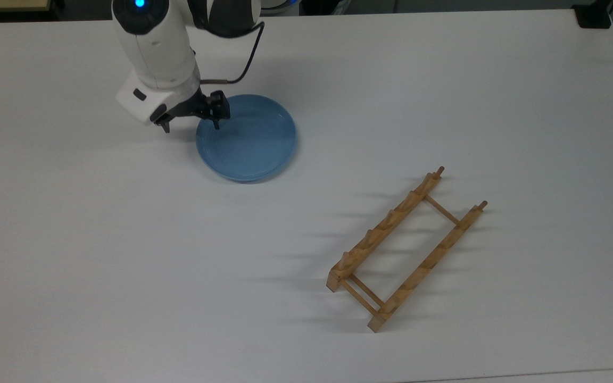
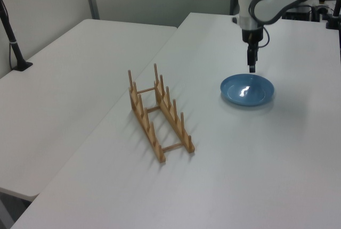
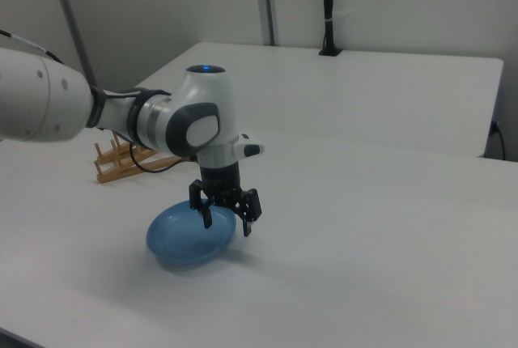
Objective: Place plate in plate rack
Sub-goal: 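Lower the open gripper onto the rim of the blue plate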
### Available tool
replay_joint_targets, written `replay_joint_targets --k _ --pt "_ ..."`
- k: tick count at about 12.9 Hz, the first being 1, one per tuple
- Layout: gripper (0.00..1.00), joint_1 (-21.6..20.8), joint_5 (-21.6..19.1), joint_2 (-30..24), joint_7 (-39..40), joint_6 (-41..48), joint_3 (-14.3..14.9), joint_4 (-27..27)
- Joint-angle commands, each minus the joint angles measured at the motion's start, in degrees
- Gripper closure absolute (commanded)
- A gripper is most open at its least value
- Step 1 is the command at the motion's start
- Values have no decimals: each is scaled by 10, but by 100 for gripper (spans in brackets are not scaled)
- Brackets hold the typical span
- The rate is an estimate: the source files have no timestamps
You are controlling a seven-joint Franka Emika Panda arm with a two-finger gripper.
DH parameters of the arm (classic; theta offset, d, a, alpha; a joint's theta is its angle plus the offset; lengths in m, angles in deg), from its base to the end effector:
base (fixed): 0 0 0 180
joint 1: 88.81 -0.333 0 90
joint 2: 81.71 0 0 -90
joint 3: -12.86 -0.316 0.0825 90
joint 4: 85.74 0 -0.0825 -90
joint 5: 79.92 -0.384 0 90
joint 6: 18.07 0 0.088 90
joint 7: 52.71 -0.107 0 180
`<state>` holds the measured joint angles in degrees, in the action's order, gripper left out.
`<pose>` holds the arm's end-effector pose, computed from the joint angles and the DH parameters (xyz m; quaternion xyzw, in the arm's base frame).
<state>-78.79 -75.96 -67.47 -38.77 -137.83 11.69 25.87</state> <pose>0.5858 -0.0951 0.3453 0.9963 0.0628 -0.0572 0.0155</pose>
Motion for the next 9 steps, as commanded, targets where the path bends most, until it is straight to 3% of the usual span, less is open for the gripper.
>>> replay_joint_targets --k 1,3,4,7,9 --pt "0 -3 6 27 -79 -50 -2 7" --pt "47 -5 5 41 -166 -71 -2 5" --pt "61 -5 4 43 -183 -73 -2 5" --pt "94 -5 -2 40 -196 -69 -4 -1" --pt "100 -6 -2 40 -187 -65 -5 -8"
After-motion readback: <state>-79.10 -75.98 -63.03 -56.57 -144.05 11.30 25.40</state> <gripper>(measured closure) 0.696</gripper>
